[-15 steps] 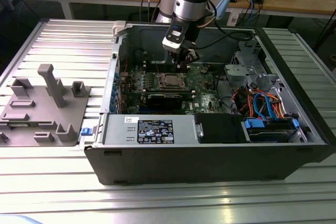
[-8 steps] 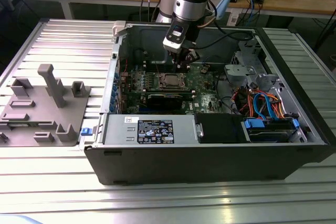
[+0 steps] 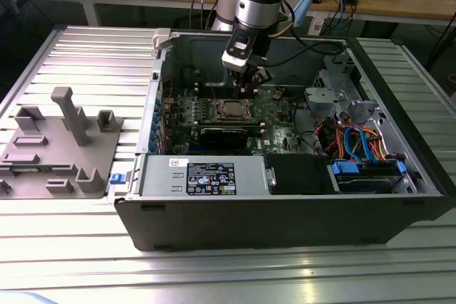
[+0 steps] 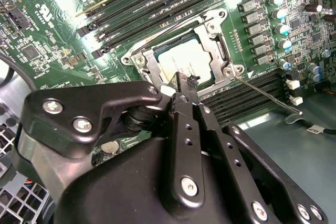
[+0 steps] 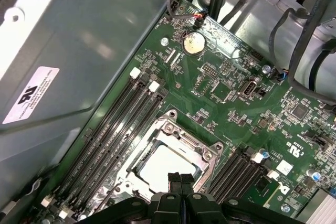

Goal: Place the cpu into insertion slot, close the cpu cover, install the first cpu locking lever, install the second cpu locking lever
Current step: 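Install the first cpu locking lever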

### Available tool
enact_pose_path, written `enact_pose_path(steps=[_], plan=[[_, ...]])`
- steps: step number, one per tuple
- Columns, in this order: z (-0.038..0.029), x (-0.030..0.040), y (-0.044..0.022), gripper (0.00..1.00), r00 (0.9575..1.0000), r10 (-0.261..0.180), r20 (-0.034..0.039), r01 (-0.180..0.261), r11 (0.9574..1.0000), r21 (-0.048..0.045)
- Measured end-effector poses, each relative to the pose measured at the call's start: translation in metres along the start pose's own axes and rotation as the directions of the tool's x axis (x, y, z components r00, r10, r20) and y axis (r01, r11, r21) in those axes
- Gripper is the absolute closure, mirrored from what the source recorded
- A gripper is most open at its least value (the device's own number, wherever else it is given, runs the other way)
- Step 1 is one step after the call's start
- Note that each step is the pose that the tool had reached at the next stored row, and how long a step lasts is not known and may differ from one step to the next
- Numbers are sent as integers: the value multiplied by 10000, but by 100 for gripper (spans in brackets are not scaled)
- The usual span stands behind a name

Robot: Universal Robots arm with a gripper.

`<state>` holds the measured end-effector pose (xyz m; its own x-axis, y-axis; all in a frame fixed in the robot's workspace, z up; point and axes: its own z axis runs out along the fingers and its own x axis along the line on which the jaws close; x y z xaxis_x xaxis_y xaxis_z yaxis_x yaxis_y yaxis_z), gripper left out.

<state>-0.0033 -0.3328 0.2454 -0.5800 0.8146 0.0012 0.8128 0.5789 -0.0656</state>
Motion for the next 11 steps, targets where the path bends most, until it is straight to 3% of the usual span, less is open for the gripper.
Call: enact_pose_path(steps=[11], plan=[[0, 0, 0, 89, 9997, -240, 9, 240, 9997, -4]])
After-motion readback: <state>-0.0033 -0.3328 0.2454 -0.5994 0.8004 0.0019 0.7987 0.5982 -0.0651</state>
